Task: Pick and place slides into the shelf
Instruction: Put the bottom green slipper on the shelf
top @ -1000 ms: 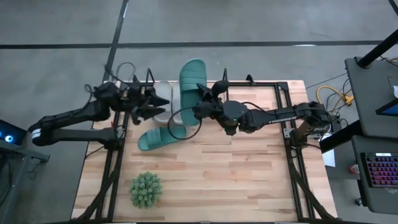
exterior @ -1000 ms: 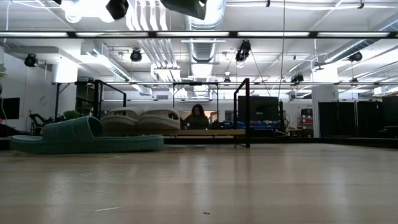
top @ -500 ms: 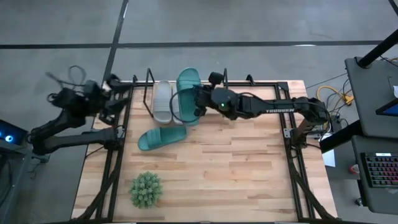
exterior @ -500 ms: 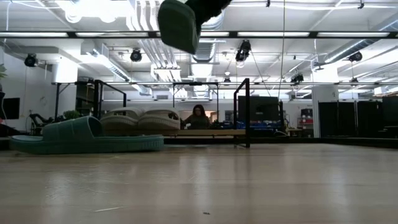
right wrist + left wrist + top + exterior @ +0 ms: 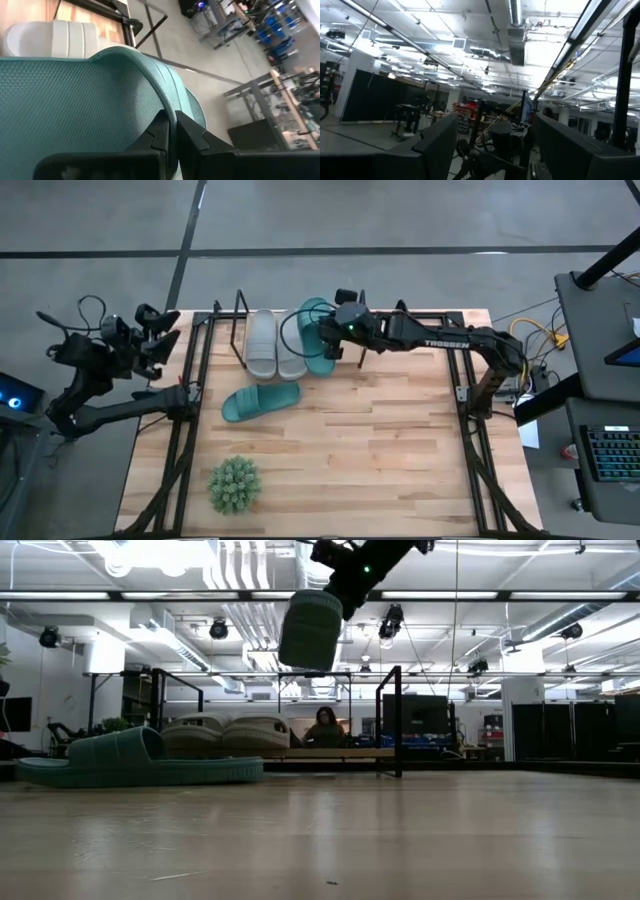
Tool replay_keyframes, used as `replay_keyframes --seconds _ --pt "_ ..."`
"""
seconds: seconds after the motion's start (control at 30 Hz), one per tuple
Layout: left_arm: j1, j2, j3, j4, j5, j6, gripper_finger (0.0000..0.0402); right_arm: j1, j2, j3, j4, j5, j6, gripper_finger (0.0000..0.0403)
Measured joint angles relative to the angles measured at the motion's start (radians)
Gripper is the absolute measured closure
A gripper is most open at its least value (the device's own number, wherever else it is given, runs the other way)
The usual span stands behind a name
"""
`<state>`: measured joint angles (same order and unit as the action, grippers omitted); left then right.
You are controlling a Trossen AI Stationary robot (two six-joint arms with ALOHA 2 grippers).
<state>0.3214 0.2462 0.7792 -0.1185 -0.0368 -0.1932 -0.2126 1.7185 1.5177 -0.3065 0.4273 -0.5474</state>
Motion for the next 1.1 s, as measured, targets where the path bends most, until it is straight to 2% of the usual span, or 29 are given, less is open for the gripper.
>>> replay_keyframes --seconds 0.3,0.53,0.9,1.1 --pt "0.000 0.001 0.000 -0.001 -0.029 -0.004 0.0158 -0.044 0.081 -0.008 -0.011 -0.010 0.003 0.0394" --pt "0.000 0.000 0.002 -0.004 -0.031 -0.009 0.0158 -0.056 0.163 -0.012 0.005 0.044 -0.041 0.0394" --pt "0.000 0.000 0.003 -0.004 -0.032 -0.010 0.0158 -0.116 0.167 -0.080 0.103 0.041 -0.033 0.0394" --pt "0.000 0.000 0.003 -0.004 -0.037 -0.010 0.0158 -0.115 0.167 -0.139 0.272 0.024 -0.110 0.0394"
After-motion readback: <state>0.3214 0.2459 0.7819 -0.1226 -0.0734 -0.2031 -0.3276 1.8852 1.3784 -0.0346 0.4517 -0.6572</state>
